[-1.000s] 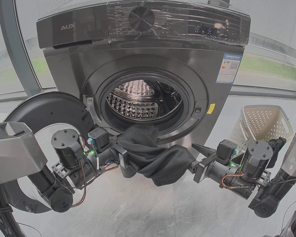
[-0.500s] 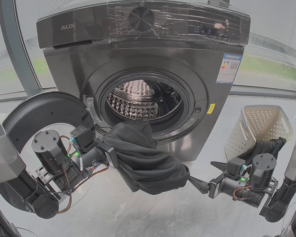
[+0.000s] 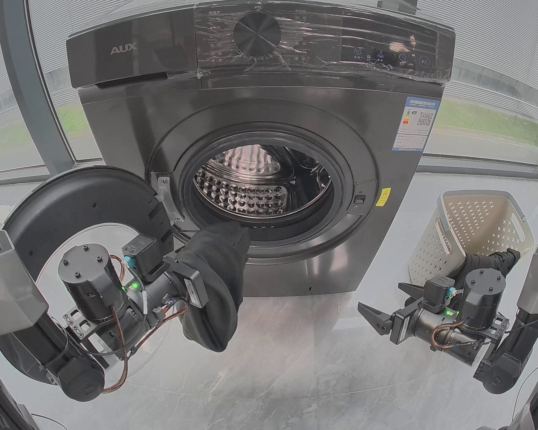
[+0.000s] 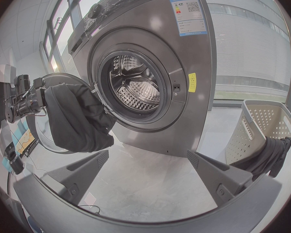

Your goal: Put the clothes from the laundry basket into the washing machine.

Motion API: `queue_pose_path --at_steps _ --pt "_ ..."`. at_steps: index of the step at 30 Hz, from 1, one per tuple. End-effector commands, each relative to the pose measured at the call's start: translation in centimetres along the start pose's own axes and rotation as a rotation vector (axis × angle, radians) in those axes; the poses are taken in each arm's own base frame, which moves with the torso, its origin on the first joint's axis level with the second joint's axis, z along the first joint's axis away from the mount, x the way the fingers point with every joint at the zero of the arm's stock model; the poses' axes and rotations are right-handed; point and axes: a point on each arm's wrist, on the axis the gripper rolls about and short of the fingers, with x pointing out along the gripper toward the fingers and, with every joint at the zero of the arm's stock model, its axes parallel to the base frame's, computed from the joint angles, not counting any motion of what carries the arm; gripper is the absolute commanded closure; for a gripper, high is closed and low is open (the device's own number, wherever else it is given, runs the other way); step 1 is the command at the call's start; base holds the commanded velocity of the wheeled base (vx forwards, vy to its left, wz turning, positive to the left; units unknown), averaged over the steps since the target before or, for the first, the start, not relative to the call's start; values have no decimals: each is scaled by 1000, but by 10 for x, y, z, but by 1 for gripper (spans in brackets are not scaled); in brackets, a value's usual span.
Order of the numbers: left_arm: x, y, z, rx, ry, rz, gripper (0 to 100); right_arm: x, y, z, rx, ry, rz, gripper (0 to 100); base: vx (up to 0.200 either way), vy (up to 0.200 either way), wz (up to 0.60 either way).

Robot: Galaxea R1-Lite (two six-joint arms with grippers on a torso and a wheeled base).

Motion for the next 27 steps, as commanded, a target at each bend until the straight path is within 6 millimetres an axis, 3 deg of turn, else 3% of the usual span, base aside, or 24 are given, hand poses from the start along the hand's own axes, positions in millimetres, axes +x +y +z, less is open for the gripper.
queue_pose_path --at_steps 1,20,27 --pt "3 -1 -8 12 22 18 100 2 0 2 2 -10 2 0 0 0 0" --pt "14 -9 -25 19 68 40 100 4 6 5 2 -28 24 0 32 0 0" --pt "16 -10 -29 18 81 38 100 4 6 5 3 -29 25 0 171 0 0"
